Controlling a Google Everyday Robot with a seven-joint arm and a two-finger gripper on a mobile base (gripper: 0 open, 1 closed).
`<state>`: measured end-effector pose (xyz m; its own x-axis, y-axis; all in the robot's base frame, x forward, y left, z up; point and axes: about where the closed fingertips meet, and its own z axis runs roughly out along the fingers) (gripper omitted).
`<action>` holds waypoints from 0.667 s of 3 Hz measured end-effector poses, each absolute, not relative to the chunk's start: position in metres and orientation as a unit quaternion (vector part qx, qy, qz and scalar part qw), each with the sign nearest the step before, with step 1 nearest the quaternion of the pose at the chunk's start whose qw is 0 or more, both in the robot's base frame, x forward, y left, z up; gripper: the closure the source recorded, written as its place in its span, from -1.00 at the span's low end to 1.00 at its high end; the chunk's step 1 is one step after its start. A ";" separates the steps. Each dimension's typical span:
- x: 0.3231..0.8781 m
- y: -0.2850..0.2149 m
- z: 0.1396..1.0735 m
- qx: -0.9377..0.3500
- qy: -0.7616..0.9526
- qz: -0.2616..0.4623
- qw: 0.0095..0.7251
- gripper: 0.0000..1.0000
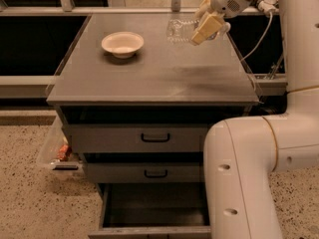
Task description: Place water bottle into bottom drawer
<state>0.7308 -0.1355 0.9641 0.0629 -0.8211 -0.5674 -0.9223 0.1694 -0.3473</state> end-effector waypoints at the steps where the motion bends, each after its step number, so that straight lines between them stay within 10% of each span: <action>1: 0.713 -0.122 0.962 -0.609 0.713 0.084 0.337 1.00; 2: 0.703 -0.091 0.965 -0.583 0.722 0.102 0.359 1.00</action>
Offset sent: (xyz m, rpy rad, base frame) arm -0.0155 0.0123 -0.0004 0.0141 0.0470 -0.0652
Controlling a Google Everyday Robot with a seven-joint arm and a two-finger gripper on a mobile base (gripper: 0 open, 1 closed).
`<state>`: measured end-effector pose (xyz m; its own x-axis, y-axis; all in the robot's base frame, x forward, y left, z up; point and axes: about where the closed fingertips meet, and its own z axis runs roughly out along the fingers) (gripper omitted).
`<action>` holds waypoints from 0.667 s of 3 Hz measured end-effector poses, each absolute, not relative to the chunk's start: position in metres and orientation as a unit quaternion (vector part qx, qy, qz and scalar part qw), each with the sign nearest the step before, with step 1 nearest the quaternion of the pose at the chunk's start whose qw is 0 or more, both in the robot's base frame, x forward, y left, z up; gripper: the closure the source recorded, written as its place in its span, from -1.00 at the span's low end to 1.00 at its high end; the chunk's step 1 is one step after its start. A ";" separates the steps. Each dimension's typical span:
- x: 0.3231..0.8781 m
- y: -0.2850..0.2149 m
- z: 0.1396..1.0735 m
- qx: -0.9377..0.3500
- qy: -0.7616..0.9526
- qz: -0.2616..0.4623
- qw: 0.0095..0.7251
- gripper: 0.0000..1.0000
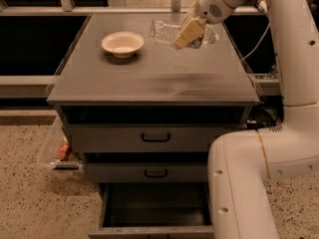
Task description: Place water bottle into bottom drawer
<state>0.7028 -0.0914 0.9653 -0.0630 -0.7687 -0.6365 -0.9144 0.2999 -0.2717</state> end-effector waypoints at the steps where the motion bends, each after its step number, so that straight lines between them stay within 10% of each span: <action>1: 0.709 -0.087 0.966 -0.580 0.720 0.102 0.368 1.00; 2: 0.692 -0.061 0.982 -0.608 0.680 0.177 0.370 1.00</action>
Offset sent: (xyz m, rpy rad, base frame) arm -0.0096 0.0096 0.0130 0.3557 0.3760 0.3376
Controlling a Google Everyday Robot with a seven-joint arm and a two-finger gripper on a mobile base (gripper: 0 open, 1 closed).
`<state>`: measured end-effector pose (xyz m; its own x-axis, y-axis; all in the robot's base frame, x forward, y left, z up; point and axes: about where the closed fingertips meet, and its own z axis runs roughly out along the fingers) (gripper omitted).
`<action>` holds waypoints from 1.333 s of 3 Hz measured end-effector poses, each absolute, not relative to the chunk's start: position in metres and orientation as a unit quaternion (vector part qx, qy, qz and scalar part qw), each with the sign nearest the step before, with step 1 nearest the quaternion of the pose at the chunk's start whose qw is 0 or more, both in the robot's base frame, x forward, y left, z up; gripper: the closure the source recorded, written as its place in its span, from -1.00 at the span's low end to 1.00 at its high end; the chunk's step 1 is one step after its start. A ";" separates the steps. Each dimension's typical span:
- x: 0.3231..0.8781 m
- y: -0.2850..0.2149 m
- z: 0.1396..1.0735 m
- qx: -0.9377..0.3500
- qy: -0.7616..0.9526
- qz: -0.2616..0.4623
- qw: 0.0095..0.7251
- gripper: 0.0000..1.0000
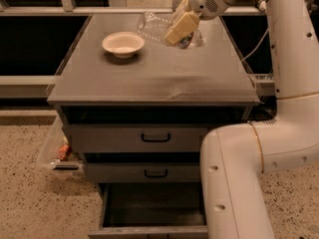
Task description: Place water bottle into bottom drawer
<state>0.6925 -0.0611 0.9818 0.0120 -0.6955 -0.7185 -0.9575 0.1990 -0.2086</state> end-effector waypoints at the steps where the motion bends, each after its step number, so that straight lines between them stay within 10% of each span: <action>1: 0.670 -0.039 1.010 -0.623 0.622 0.286 0.379 1.00; 4: 0.659 -0.015 1.033 -0.522 0.609 0.488 0.345 1.00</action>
Offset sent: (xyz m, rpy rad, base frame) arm -0.0683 -0.0554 0.0406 0.1731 0.8358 0.5736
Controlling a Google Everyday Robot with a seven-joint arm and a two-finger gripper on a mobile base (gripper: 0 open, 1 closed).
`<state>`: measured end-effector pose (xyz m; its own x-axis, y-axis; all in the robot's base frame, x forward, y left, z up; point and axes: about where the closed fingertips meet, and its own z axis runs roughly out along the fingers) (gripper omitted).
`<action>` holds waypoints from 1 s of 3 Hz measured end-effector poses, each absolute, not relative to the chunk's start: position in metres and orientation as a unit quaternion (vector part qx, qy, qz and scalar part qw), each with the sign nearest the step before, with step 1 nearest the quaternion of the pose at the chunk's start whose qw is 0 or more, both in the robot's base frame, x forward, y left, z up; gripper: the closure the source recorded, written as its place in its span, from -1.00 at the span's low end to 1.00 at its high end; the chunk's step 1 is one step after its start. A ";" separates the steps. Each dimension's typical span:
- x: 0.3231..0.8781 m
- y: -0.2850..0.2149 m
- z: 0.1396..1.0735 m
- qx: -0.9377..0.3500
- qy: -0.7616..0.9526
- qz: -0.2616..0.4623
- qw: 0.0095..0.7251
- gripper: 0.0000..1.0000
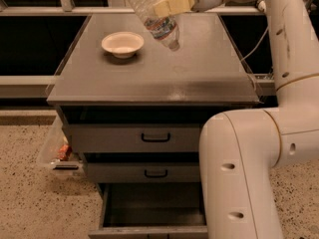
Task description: Place water bottle into bottom drawer
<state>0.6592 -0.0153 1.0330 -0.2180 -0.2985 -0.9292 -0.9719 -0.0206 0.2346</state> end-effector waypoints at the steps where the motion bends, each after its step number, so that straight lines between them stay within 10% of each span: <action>1: 0.649 0.012 1.021 -0.506 0.574 0.576 0.289 1.00; 3: 0.601 -0.004 1.077 -0.405 0.461 0.764 0.199 1.00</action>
Offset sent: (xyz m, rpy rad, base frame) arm -0.1061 0.0136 -0.0013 0.4148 0.7113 0.5834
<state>0.6014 -0.0037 1.0773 -0.5922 -0.0692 -0.8028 -0.6776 -0.4964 0.5426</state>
